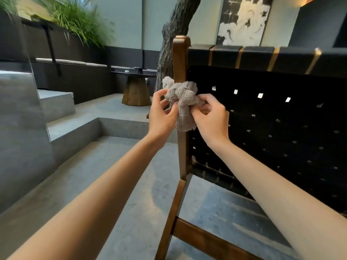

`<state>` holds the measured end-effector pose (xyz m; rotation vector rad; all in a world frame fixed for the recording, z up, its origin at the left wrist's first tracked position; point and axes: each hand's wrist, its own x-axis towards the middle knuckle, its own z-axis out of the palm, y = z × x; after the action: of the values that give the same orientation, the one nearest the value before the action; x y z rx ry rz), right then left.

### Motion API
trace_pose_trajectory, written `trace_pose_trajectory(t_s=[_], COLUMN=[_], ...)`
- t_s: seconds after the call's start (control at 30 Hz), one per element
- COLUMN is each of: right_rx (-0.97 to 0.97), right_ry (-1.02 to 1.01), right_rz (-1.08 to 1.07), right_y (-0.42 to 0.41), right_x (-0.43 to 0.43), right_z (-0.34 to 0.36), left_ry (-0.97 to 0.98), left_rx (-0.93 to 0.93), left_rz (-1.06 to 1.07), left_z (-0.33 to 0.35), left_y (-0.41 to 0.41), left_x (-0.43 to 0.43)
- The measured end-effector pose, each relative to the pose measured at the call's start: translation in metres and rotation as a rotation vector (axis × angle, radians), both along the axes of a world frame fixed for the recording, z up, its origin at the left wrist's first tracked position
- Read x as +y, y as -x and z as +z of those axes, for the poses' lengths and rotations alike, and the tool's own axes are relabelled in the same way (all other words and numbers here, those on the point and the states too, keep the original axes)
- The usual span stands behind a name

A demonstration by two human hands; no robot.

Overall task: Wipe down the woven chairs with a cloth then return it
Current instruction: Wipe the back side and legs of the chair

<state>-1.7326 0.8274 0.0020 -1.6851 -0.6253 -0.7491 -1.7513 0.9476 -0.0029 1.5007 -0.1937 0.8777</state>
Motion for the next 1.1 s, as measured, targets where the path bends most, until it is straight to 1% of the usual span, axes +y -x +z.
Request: trace_pose_trajectory(t_s=[0.07,0.17,0.27,0.33,0.4,0.5,0.73,0.9,1.03,1.1], right_rx=[-0.013,0.017,0.119,0.228,0.334,0.388,0.515,0.468,0.489,0.517], right_ry=[0.027,0.069,0.094,0.150,0.217,0.258,0.380,0.441,0.533,0.527], right_rz=[0.001,-0.007,-0.007,-0.004,0.011,0.020,0.061,-0.059,-0.167,-0.234], right_y=[-0.007,-0.018,-0.028,-0.037,-0.048,-0.053,-0.070,-0.065,-0.056,-0.055], right_x=[0.001,0.000,-0.006,-0.012,-0.020,-0.019,-0.022,-0.019,-0.018,-0.013], right_z=[-0.016,-0.043,-0.076,-0.101,-0.128,-0.147,-0.196,-0.206,-0.224,-0.229], left_ry=[-0.028,-0.067,-0.103,-0.121,-0.120,-0.106,-0.153,-0.183,-0.201,-0.200], left_rx=[0.041,0.126,0.202,0.234,0.305,0.370,0.539,0.620,0.642,0.641], left_rz=[-0.001,-0.011,-0.004,0.005,0.027,0.035,0.098,0.089,0.041,0.019], left_z=[-0.017,-0.047,-0.079,-0.099,-0.120,-0.138,-0.180,-0.198,-0.208,-0.216], left_y=[-0.007,-0.019,-0.026,-0.029,-0.035,-0.039,-0.053,-0.058,-0.060,-0.062], left_x=[0.002,0.005,0.004,-0.001,-0.013,-0.018,-0.034,-0.034,-0.025,-0.020])
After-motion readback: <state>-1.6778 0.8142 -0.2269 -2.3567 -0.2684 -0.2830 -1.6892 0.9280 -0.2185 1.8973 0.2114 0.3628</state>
